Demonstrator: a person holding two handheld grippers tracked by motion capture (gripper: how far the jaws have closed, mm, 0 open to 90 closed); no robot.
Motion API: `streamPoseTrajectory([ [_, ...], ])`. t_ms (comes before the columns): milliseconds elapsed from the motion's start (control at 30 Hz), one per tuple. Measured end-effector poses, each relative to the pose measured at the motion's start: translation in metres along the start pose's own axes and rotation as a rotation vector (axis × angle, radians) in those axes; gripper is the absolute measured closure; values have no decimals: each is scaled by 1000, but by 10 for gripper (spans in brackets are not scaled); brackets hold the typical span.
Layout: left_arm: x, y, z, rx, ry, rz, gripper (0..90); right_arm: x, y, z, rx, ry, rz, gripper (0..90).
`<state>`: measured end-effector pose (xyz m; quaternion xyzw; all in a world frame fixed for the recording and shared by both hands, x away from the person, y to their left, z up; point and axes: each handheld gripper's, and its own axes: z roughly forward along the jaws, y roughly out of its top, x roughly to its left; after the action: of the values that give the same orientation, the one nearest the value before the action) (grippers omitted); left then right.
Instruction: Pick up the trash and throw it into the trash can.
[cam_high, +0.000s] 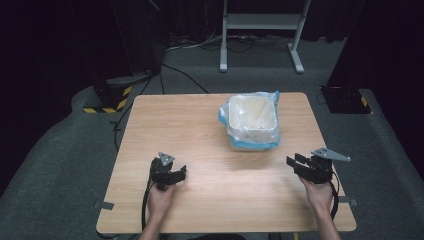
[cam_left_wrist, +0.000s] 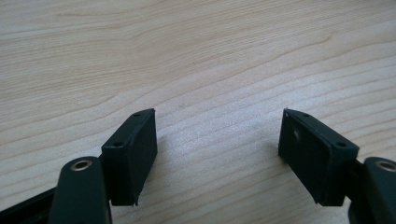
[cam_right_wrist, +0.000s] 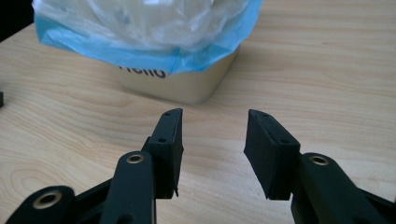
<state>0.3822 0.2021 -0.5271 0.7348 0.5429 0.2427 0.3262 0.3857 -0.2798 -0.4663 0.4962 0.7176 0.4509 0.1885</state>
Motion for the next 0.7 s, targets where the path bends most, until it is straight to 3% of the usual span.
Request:
streamPoseTrajectory([
  [700,0,0,0,0,0,0,279,-9,-36,26,97,-105,-16,556],
])
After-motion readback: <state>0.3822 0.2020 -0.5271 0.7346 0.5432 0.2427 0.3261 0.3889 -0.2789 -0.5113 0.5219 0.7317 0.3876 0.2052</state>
